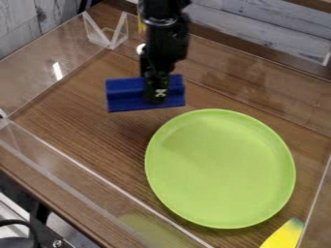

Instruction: Put the blue object in the green plate

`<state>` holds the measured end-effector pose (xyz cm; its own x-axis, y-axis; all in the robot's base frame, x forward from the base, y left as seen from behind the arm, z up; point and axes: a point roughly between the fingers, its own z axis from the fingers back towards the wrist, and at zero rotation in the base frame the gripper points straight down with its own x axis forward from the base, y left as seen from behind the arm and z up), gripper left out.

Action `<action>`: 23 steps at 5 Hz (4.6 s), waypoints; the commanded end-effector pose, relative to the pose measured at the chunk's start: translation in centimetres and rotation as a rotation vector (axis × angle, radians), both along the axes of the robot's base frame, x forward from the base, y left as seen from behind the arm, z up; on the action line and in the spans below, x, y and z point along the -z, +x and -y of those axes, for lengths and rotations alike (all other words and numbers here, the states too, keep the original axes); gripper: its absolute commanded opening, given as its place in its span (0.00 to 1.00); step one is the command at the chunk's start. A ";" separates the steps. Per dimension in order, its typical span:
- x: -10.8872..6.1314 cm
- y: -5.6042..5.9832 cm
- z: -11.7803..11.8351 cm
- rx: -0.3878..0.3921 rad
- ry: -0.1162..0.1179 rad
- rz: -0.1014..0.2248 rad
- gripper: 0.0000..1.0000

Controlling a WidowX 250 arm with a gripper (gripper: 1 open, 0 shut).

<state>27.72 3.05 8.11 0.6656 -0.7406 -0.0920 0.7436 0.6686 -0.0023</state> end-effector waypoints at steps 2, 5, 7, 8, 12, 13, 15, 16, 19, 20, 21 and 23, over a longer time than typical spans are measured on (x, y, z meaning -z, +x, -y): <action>-2.9 -0.9 3.9 0.023 -0.011 0.092 0.00; -3.5 -2.5 7.5 0.018 -0.038 0.136 0.00; -3.6 -3.2 8.1 0.000 -0.064 0.154 0.00; -3.5 -3.8 8.6 -0.013 -0.077 0.175 0.00; -1.9 -4.9 9.8 -0.052 -0.129 0.202 0.00; -1.6 -5.6 10.3 -0.063 -0.146 0.199 0.00; -0.8 -6.1 10.9 -0.073 -0.167 0.193 1.00; -0.4 -6.2 11.2 -0.074 -0.173 0.188 1.00; 0.7 -6.6 11.8 -0.076 -0.188 0.173 1.00; 1.1 -6.7 11.9 -0.066 -0.188 0.166 1.00; 1.6 -6.8 11.9 -0.059 -0.186 0.163 1.00; 2.6 -6.5 12.0 -0.055 -0.184 0.161 1.00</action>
